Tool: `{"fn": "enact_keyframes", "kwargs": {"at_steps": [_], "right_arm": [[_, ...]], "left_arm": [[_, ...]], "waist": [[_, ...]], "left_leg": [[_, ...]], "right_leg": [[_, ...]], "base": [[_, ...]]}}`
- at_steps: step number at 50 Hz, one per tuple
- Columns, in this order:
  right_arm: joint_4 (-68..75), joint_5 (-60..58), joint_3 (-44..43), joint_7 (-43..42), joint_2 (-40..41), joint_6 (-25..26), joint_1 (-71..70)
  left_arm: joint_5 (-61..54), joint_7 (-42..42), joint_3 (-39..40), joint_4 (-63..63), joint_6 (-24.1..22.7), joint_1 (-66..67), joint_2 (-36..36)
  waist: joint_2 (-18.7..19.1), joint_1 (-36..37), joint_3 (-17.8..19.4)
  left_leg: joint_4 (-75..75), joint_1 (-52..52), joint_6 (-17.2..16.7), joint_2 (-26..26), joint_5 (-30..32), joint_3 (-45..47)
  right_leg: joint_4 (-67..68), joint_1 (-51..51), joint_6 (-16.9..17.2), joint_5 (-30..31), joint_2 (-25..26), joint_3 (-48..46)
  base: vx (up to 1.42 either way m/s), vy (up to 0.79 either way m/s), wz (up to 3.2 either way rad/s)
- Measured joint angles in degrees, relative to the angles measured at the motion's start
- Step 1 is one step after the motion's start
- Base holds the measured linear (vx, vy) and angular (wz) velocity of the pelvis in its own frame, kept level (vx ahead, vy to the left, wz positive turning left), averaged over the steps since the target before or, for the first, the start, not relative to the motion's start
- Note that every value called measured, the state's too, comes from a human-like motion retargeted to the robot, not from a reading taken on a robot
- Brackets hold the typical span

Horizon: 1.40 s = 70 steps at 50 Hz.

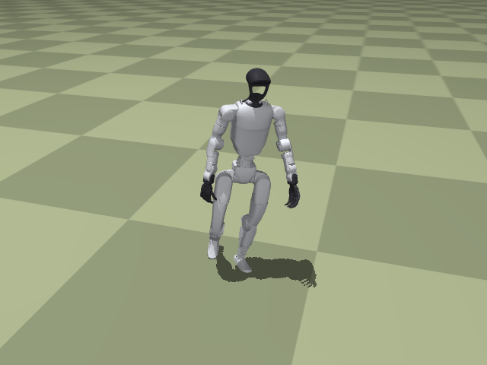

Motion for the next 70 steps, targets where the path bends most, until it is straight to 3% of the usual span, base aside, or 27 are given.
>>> {"fn": "enact_keyframes", "kwargs": {"at_steps": [3,7,10,13,15,17,20,23,27,30,33,36,38,39,40,42,45,50,51,52,53,54,58,62,67,70], "right_arm": [[1.15,0.81,2.56,1.84,1.43,-0.17,3.4],[1.58,2.41,4.96,2.44,2.84,-0.81,6.74],[1.83,3.86,5.99,1.99,3.5,-1.27,7.78],[2.68,4.51,5.92,0.86,3.74,-1.57,6.76],[3.62,4.2,5.05,-0.24,3.9,-1.82,5.48],[4.37,3.89,3.97,-1.52,3.97,-2.12,4.82],[6.35,4.57,1.8,-3.63,3.55,-2.3,1.85],[8.62,6.53,-0.14,-6.14,2.12,-2.33,-1.57],[10.96,9.23,-1.18,-8.63,-0.29,-2.26,-6.57],[11.7,10.83,-0.68,-8.76,-2.46,-2.02,-10.54],[11.03,11.49,0.41,-9.08,-5.11,-2.08,-15.07],[9.54,11.64,1.38,-10.14,-7.39,-2.2,-19.59],[8.49,9.46,0.45,-10.41,-8.47,-1.16,-22.68],[6.99,7.7,2.28,-10.69,-8.15,-1.48,-25.39],[4.97,5.85,5.41,-11.1,-7.44,-2.31,-28.68],[4.71,5.5,3.87,-12.2,-7.62,-1.92,-31.72],[2.84,5.23,1.66,-14.08,-10.42,-1.93,-35.78],[-4.14,3.38,-0.74,-18.41,-13.6,-4.62,-39.45],[-5.09,1.64,-2.67,-17.97,-14.72,-4.75,-38.37],[-6.71,1.4,-3.88,-17.31,-15.38,-5.03,-37.55],[-9.69,4.16,-3.64,-16.21,-15.1,-5.62,-37.26],[-11.28,5.22,-2.93,-15.53,-14.39,-6.07,-36.88],[-12.97,3.52,-1.2,-13.09,-11.31,-6.22,-32.84],[-10.85,1.45,-0.9,-11.04,-7.66,-5.36,-24.72],[-4.15,2.0,-0.84,-10.3,-2.75,-3.91,-12.77],[0.21,3.28,-0.89,-10.13,-0.41,-2.86,-6.36]], "left_arm": [[-0.55,-0.84,-2.84,-4.22,-0.76,-7.6,0.97],[-3.01,-1.74,-6.07,-11.0,-2.78,-15.52,2.51],[-4.94,-1.19,-7.83,-15.92,-4.91,-19.55,4.11],[-5.81,0.35,-8.65,-19.52,-7.8,-22.12,5.88],[-5.5,1.18,-8.97,-20.87,-9.64,-22.85,6.99],[-4.96,1.51,-9.4,-21.09,-10.6,-21.87,7.7],[-4.08,2.38,-9.75,-19.33,-11.04,-19.74,8.05],[-2.39,3.78,-10.32,-14.81,-10.61,-16.04,6.53],[0.61,4.87,-11.36,-6.24,-8.53,-9.19,3.19],[4.02,4.55,-11.65,-0.13,-5.69,-2.49,0.58],[7.57,4.2,-10.92,3.26,-2.81,5.2,-0.74],[8.66,3.94,-10.51,4.02,-1.75,13.53,-0.48],[14.55,3.47,-9.02,4.75,-1.21,18.41,-0.01],[15.05,3.35,-5.78,4.88,-1.32,20.05,0.55],[13.75,3.32,-1.44,4.82,-1.63,21.35,1.3],[11.73,2.69,-2.18,4.06,-2.65,25.96,3.24],[7.85,1.96,-2.81,2.65,-3.26,30.54,3.47],[2.39,2.03,4.36,3.11,-3.32,33.75,0.5],[7.13,1.43,5.83,4.09,-3.81,33.74,-0.64],[8.56,1.62,7.43,5.16,-3.91,33.43,-1.56],[3.34,3.37,9.28,6.42,-3.23,32.54,-2.02],[-0.57,3.92,10.64,6.87,-3.05,32.09,-2.32],[-6.49,3.81,13.83,8.05,-2.64,28.65,-3.04],[-7.28,3.51,13.44,9.13,-2.52,21.89,-2.5],[-3.79,5.34,8.11,7.58,-2.99,10.1,-0.63],[-2.84,7.51,4.14,4.36,-3.17,2.07,0.62]], "waist": [[0.78,-3.84,1.16],[0.99,-8.81,2.55],[-0.52,-12.11,3.56],[-3.54,-14.99,5.49],[-5.12,-15.97,7.1],[-5.53,-15.87,7.7],[-4.64,-15.01,8.33],[-4.49,-14.78,7.59],[-4.51,-12.85,6.53],[-5.6,-10.66,5.71],[-5.81,-8.94,3.58],[-6.89,-6.21,2.29],[-8.09,-3.03,1.9],[-7.46,5.86,0.33],[-6.2,18.31,-1.93],[0.79,26.73,1.34],[8.32,33.38,5.74],[12.79,39.62,6.69],[11.0,34.78,8.3],[7.2,27.34,9.34],[-0.63,14.72,9.25],[-3.53,9.99,8.69],[-4.28,8.0,6.13],[-3.47,5.89,4.22],[-2.6,2.44,2.07],[-2.19,-1.01,1.58]], "left_leg": [[1.74,1.46,-0.78,-1.02,-1.04,-7.95],[1.78,4.33,-1.6,-2.36,-1.4,-17.82],[0.65,7.02,-1.53,-4.38,-0.92,-24.35],[-0.39,10.9,-1.51,-7.59,-0.7,-30.11],[-1.0,14.0,-1.93,-8.72,-0.91,-32.95],[-1.19,16.4,-2.81,-8.06,-1.35,-34.42],[-1.16,18.98,-3.9,-5.9,-1.41,-35.76],[-0.01,20.08,-3.18,-7.56,0.94,-39.45],[6.04,19.41,-4.46,-10.36,6.26,-43.09],[20.23,13.4,-5.75,-14.71,11.41,-40.78],[41.1,-0.95,-3.72,-15.54,14.69,-30.33],[53.07,-12.4,3.6,-10.83,12.47,-17.05],[54.99,-16.97,7.76,-7.2,7.91,-9.18],[52.26,-16.29,6.61,1.46,4.71,0.68],[48.03,-14.27,4.02,13.57,1.18,13.61],[49.39,-8.16,2.96,24.12,-4.68,17.25],[42.8,-2.63,-0.27,33.2,-5.96,20.86],[21.28,2.84,-6.5,41.84,-2.56,39.15],[16.05,-0.79,-8.23,36.2,-0.5,35.29],[8.62,-5.17,-8.58,26.64,3.08,29.39],[-3.21,-11.04,-6.16,9.21,9.71,19.38],[-7.15,-13.42,-5.36,3.41,11.97,15.52],[-7.16,-12.59,-4.71,3.05,13.61,12.56],[-7.05,-7.59,-3.83,3.17,13.12,10.43],[-4.19,-3.18,-1.18,3.31,7.67,5.82],[-2.49,-1.55,-0.24,2.69,5.53,2.27]], "right_leg": [[-4.59,-2.02,-2.38,-4.73,-1.84,-0.87],[-17.92,-3.22,-1.42,-7.53,-1.66,-0.27],[-32.71,-3.1,1.94,-4.87,-0.53,4.49],[-48.59,-1.41,7.33,2.18,-1.64,10.02],[-55.44,-0.93,11.36,5.96,-2.42,10.05],[-58.47,-1.41,14.12,5.64,-1.21,7.34],[-58.99,-1.79,14.12,3.53,2.69,7.11],[-58.99,0.11,14.12,6.33,1.26,8.41],[-58.89,4.24,13.23,3.33,-1.72,6.36],[-58.03,7.08,12.02,0.21,-4.2,6.13],[-56.98,7.31,9.31,-1.48,-5.35,5.1],[-56.3,7.76,7.66,-2.61,-6.14,4.57],[-53.1,8.31,6.48,-9.54,-6.4,3.19],[-40.59,16.52,8.77,5.25,-7.56,-29.08],[-22.91,28.73,12.54,29.81,-9.28,-77.0],[-26.22,39.92,9.5,29.81,-2.94,-77.01],[-32.73,48.94,5.26,29.81,3.53,-77.01],[-42.38,53.1,4.29,29.81,7.42,-77.01],[-25.8,52.01,3.93,29.81,-0.26,-77.01],[-22.59,45.9,3.98,21.55,-3.99,-60.08],[-46.12,29.72,4.87,-3.23,0.2,-9.27],[-53.78,24.45,4.91,-11.52,1.57,7.5],[-49.93,25.36,3.1,-9.97,1.53,7.13],[-39.09,24.41,1.29,-3.44,1.88,5.93],[-11.87,12.64,0.71,6.66,1.71,6.18],[-0.22,4.26,0.88,4.45,2.89,7.83]], "base": [[0.39,0.06,2.58],[0.38,-0.02,2.4],[0.39,-0.09,2.04],[0.44,-0.14,1.7],[0.48,-0.17,1.2],[0.51,-0.26,0.68],[0.55,-0.26,0.46],[0.58,-0.05,0.69],[0.62,-0.12,0.53],[0.61,-0.19,0.47],[0.55,-0.17,0.6],[0.51,-0.16,0.33],[0.88,-0.46,-2.31],[1.1,-0.73,-4.39],[1.05,-0.56,-4.88],[0.21,0.26,-1.19],[0.13,0.19,-0.37],[0.12,0.35,0.06],[0.08,-0.11,5.24],[-0.73,0.48,9.8],[-1.01,1.1,9.12],[-0.62,1.15,6.19],[0.58,0.25,0.59],[0.69,0.22,0.39],[0.65,0.21,0.62],[0.57,0.15,0.92]]}}
